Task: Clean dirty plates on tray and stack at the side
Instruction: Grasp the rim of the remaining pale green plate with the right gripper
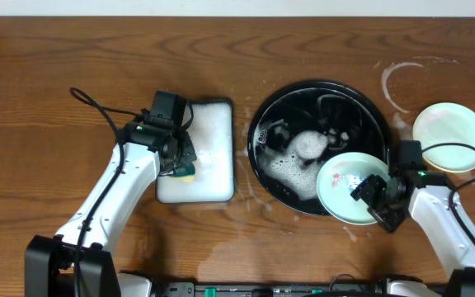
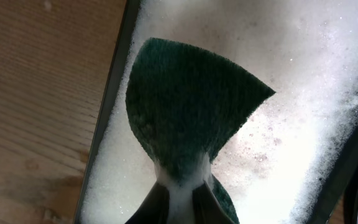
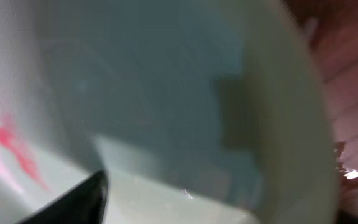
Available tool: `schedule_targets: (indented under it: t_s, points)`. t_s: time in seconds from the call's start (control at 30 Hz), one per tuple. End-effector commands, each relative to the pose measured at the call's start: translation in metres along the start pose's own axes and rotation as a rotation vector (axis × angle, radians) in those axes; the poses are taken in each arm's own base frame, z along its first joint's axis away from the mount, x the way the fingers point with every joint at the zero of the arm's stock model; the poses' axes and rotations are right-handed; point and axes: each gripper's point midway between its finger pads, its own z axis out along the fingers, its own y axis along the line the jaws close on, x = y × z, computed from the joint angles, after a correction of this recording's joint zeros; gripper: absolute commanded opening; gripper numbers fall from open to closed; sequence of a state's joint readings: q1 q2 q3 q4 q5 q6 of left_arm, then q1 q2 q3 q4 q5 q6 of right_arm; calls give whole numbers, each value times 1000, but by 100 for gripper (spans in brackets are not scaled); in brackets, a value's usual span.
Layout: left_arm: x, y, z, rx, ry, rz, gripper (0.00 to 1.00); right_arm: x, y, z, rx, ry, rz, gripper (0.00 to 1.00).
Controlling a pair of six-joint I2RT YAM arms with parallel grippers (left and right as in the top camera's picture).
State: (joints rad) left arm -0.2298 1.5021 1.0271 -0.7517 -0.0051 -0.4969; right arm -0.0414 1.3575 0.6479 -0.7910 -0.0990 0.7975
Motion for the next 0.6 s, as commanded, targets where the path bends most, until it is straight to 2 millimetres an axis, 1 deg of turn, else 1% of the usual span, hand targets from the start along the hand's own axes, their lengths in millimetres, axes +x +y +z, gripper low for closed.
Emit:
schedule_targets:
  t_s: [0.0,0.03,0.13,0.17,0.2,0.23,0.33,0.4,0.47,0.57]
  points:
    - [2,3,2,-8,7,3,8,1,-3,5,32,4,14,63]
    - [2,3,2,-8,7,3,8,0,-3,5,29,1,10,60]
    - [2,3,2,-8,7,3,8,-4,2,2,15,-12,-9,35]
    - [2,3,2,-8,7,3,8,-6,4,0,10,-16,-18,26]
    - [2,3,2,-8,7,3,7,-7,7,-4,7,-19,-27,11]
    - [2,3,2,-8,7,3,8,-9,9,-7,4,-22,-35,1]
    - [2,3,2,-8,7,3,8,-16,18,-20,-10,-38,-90,1]
    - [2,3,2,-8,7,3,8,-23,28,-29,-34,-59,-145,1]
    - [2,3,2,-8,7,3,8,-31,42,-38,-78,-86,-218,1]
    - [2,3,2,-8,7,3,8,-38,64,-47,-163,-119,-321,1]
